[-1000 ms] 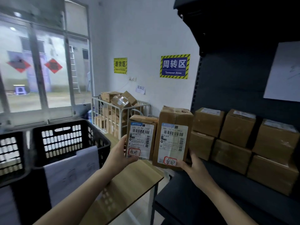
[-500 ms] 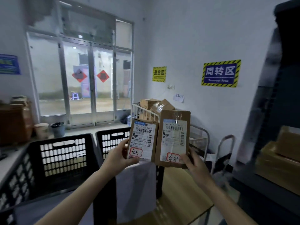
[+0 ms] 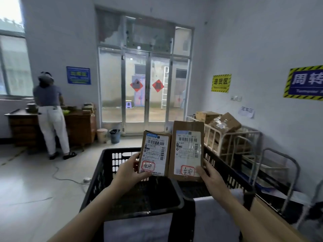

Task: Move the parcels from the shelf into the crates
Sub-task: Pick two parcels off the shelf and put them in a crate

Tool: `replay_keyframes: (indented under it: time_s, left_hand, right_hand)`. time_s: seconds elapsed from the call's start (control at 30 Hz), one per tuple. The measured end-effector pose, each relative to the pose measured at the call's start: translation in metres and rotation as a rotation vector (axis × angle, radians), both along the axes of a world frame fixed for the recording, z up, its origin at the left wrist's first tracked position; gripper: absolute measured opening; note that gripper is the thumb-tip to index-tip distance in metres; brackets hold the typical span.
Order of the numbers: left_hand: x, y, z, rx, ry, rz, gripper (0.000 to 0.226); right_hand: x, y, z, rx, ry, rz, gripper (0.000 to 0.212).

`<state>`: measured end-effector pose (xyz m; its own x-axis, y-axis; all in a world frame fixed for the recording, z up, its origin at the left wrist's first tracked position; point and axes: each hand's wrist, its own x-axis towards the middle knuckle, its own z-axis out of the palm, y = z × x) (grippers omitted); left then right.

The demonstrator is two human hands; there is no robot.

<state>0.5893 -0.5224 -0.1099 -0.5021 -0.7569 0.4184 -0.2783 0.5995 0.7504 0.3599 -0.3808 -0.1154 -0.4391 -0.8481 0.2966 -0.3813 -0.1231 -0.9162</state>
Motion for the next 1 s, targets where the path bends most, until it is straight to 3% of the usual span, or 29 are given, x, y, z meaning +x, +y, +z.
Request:
replay_keyframes:
  time_s: [0.47, 0.63, 1.0]
  left_hand:
    - [0.059, -0.094, -0.045, 0.216, -0.159, 0.263, 0.065]
    - [0.055, -0.136, -0.067, 0.331, -0.255, 0.300, 0.054]
    - [0.017, -0.207, -0.142, 0.565, -0.344, 0.365, 0.058]
  right_hand:
    - [0.045, -0.168, -0.048, 0.189, -0.185, 0.193, 0.034]
    - [0.039, -0.219, -0.075, 0.328, -0.208, 0.242, 0.040]
    - [0.020, -0.296, -0.143, 0.548, -0.250, 0.172, 0.041]
